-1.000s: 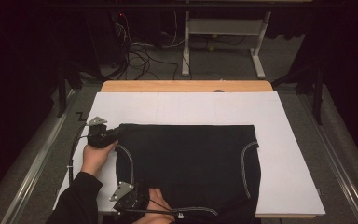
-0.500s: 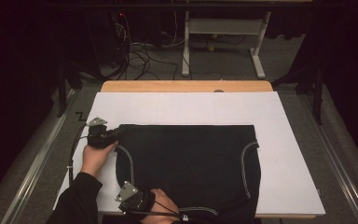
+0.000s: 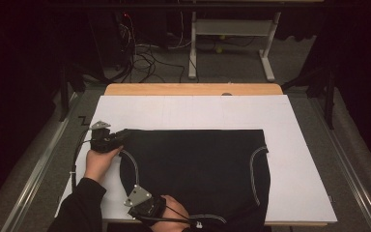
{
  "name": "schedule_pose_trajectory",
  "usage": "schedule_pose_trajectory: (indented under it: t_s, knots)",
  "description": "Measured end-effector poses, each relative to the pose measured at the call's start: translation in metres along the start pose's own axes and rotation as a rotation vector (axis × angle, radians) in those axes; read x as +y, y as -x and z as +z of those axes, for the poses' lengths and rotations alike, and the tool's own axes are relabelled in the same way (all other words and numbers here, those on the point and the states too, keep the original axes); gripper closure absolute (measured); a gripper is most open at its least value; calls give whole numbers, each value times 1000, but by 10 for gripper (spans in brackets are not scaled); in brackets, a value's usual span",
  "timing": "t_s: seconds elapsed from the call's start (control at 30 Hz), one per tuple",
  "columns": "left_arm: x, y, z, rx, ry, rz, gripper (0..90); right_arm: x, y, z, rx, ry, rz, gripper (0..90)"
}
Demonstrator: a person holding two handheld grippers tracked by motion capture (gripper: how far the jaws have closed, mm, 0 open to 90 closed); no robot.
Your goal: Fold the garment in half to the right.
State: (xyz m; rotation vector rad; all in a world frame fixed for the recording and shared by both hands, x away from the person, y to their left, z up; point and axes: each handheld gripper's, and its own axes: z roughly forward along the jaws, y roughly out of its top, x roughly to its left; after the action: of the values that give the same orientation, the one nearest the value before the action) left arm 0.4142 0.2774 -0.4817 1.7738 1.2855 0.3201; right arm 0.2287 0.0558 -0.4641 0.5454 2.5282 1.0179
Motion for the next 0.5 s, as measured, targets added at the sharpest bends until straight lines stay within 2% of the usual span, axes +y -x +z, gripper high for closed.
schedule_pose_trajectory:
  t_s: [0.07, 0.1, 0.13, 0.2, 0.27, 0.3, 0.37, 0.5]
  knots:
    - [2, -2, 2, 42, 16, -17, 425, 0, 2, -1, 8, 2, -5, 748]
    - [3, -2, 4, 48, 16, -20, 366, -1, 2, -1, 10, 5, -2, 747]
    - [5, -2, 7, 50, -7, -13, 347, -1, 3, -2, 12, 6, 1, 747]
    - [9, 1, 16, 55, -90, 21, 344, -2, 3, -2, 15, 8, 5, 747]
    - [11, 5, 22, 63, -149, 70, 386, -3, 3, -3, 10, 15, 2, 747]
    - [12, 8, 23, 75, -154, 81, 398, -4, 3, -3, 12, 15, 3, 747]
    - [12, 10, 25, 81, -155, 88, 449, -4, 3, -4, 13, 15, 11, 746]
    - [12, 9, 25, 53, -155, 73, 578, -3, 4, -5, 18, 16, 8, 746]
